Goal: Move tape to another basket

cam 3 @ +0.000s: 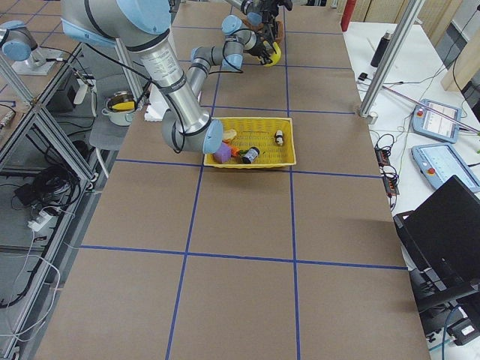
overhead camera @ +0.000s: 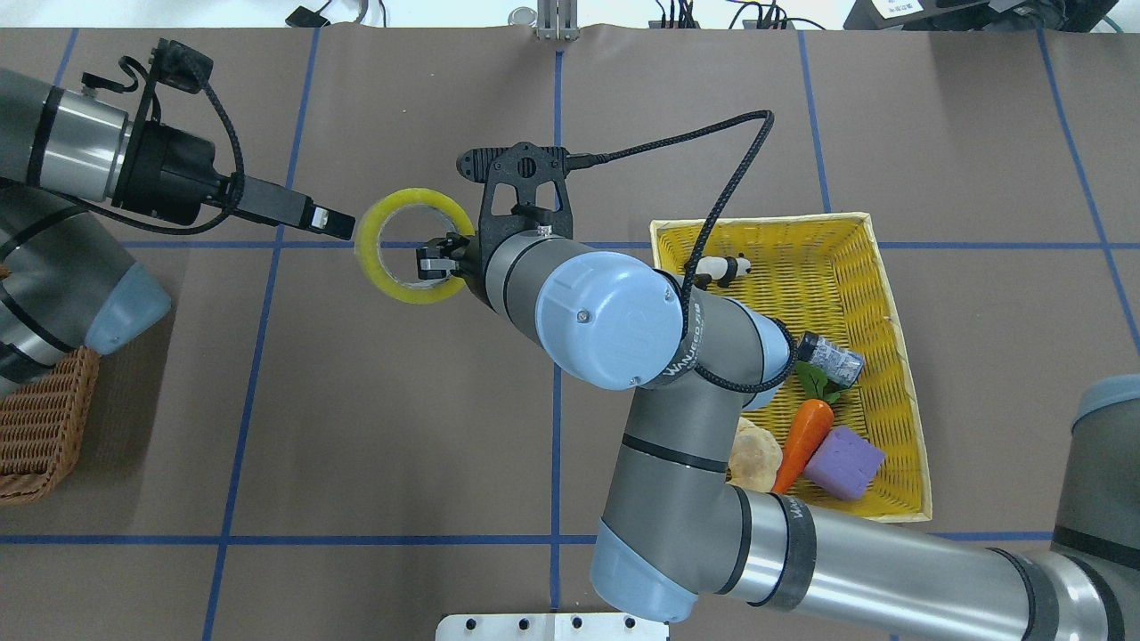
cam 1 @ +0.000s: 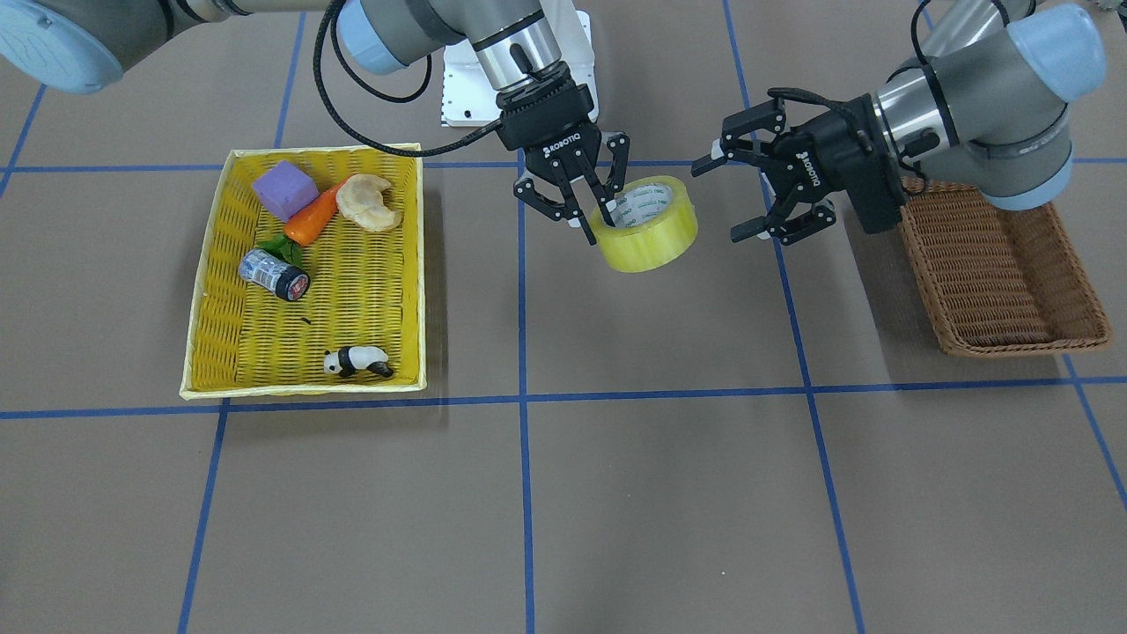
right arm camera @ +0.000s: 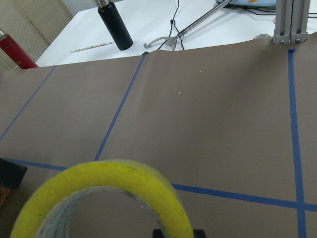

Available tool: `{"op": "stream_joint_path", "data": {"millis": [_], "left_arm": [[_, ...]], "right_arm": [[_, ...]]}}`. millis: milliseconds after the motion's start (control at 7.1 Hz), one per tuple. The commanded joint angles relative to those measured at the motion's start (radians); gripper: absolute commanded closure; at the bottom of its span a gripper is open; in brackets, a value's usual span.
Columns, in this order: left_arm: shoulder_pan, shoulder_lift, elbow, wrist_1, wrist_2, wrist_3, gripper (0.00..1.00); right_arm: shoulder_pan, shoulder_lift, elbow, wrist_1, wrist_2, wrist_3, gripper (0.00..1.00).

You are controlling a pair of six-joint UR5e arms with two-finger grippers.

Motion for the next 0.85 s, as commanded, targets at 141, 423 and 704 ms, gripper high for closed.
{"op": "stream_joint_path", "data": {"millis": [141, 423, 704], "left_arm": [[0.047, -0.007, 0.002, -0.021, 0.055, -0.015, 0.02], [0.047, -0.007, 0.004, -0.029, 0.055, -0.016, 0.02], [0.047, -0.007, 0.005, -0.038, 0.055, -0.016, 0.02]], "right_arm": [[0.000, 0.008, 0.000, 0.001, -0.001, 0.000, 1.00], [-0.003, 0.012, 0.002, 0.003, -0.001, 0.000, 1.00], [-0.006, 0.010, 0.003, 0.004, -0.001, 0.000, 1.00]]}}
